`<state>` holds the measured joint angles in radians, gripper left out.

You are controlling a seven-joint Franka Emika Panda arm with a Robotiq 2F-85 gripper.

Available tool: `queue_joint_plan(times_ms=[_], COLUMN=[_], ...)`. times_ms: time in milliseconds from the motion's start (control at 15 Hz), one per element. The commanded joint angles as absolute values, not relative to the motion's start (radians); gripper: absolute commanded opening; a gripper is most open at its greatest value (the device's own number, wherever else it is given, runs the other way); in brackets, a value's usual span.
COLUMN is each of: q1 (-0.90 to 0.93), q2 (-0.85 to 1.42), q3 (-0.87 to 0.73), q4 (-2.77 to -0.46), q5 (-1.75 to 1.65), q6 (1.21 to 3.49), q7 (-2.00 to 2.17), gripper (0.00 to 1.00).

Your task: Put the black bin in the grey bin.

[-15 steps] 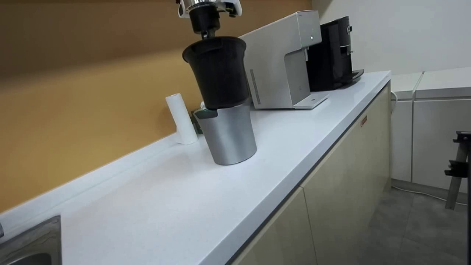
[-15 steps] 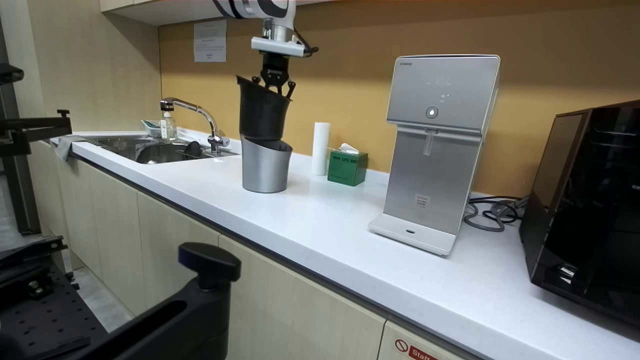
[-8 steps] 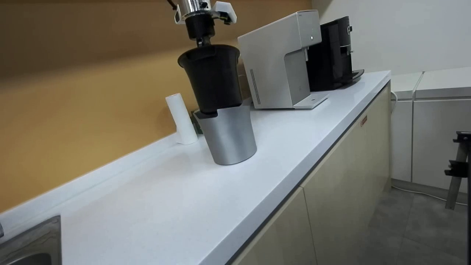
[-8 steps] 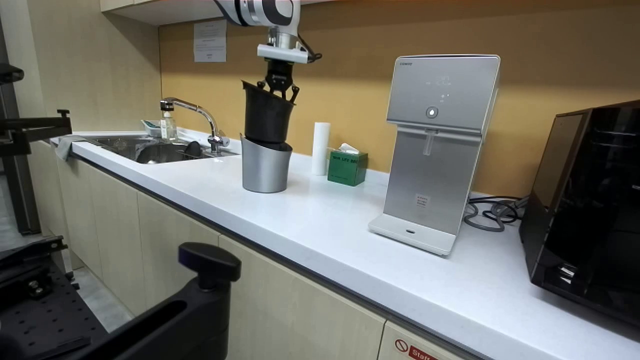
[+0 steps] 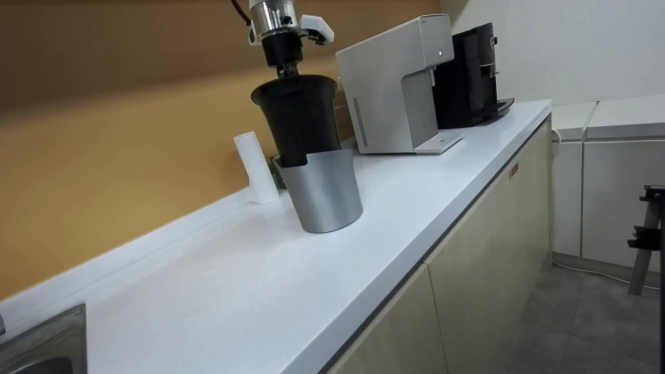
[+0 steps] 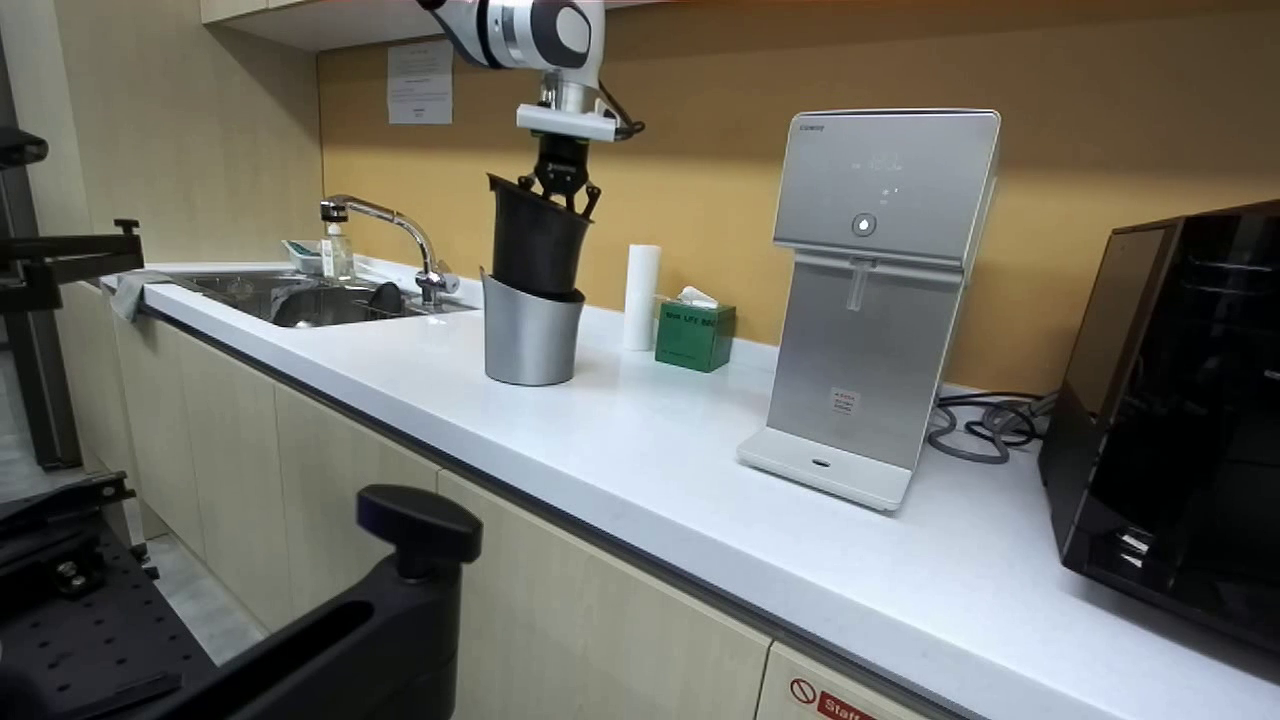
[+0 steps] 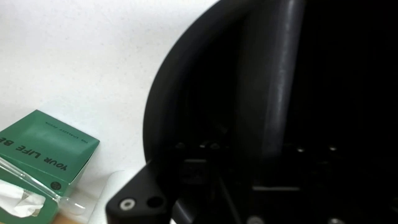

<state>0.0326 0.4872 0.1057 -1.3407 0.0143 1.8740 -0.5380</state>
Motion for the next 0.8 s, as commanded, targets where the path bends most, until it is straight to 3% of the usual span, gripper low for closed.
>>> queue_joint_plan(times_ms=[0,733], q1=[0.045,0.118], q2=[0.506,0.479], q3=[0.098,0.051], q4=[-1.305,-1.444], q5=[-0.012,-0.174], q6=[1.848,2.026], q7=[-0.448,-0.156], gripper=[0.02,0.02])
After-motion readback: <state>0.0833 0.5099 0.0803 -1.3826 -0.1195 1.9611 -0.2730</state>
